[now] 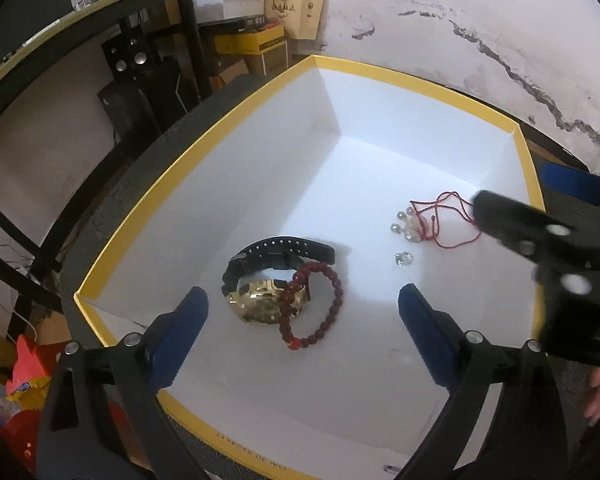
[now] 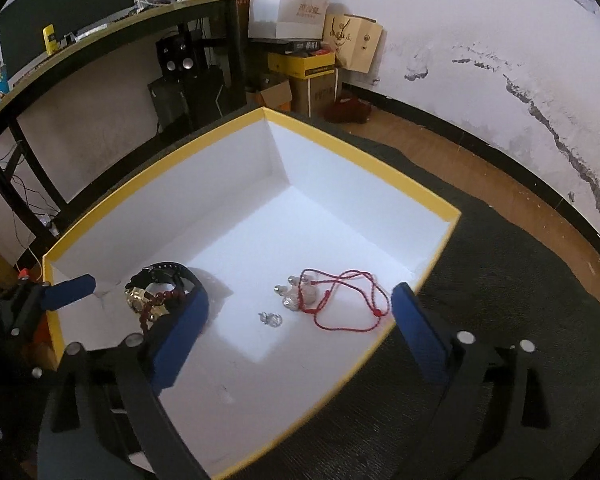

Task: Organize jewelry
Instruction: 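Move both tools back over the silver chain necklace on the rug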

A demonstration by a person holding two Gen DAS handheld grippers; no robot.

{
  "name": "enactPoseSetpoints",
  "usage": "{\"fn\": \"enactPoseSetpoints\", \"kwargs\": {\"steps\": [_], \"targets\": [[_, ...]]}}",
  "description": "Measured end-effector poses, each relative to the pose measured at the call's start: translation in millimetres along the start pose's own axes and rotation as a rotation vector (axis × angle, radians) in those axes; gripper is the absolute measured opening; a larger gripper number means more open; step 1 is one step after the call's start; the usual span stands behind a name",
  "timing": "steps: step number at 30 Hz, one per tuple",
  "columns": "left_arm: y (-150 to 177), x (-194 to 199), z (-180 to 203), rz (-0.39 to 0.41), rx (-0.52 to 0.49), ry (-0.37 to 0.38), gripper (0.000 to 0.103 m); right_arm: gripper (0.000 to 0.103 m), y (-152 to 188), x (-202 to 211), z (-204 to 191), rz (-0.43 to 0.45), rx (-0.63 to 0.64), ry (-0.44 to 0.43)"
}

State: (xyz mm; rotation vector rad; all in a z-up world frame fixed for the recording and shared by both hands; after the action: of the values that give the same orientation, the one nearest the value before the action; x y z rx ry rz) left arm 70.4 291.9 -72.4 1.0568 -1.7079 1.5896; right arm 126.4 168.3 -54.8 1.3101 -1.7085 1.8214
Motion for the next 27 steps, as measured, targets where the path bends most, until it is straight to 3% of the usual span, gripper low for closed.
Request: {"fn": "enactPoseSetpoints", "kwargs": {"steps": [5,13,19,23,27], "targets": [[-0.2,20.3,2.7,0.078,0.021,-0.012,0.093,0.091,9.4,48.7,35.3,0.071,-0.029,0.008],[-15.5,60.0,49.2,0.216,-0.012,0.025,0.093,0.091,56.3,134.3,160.6,0.18,-0.167,0.132],[-24.0,72.8,131.1,0.253,-0.132,0.082,0.093,0.091,109.3,165.1,239.2,0.213,-0.262,0.234],[-22.4,65.8,201.5,0.235,-0.237,0.129,0.093,0.091,139.5,175.2,274.4,0.209,-0.293,0.27],[-14.7,53.3,255.4,0.203,-0.264,0.205,0.093,0.091,165.1,184.8,302.9,0.21,-0.323,0.292]]}}
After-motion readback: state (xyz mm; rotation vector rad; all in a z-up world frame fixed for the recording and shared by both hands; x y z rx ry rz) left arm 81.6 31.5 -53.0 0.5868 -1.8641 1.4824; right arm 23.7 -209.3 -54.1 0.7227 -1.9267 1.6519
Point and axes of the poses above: each gripper's, at about its wrist camera, not at the fingertips, and x roughly against the way its jaws point, z to its right, y to its underside, the point moved 3 cm from there along -x, roughly the way its jaws point, and after that the axes turned 11 degrees about -x, right-handed, at the moved point
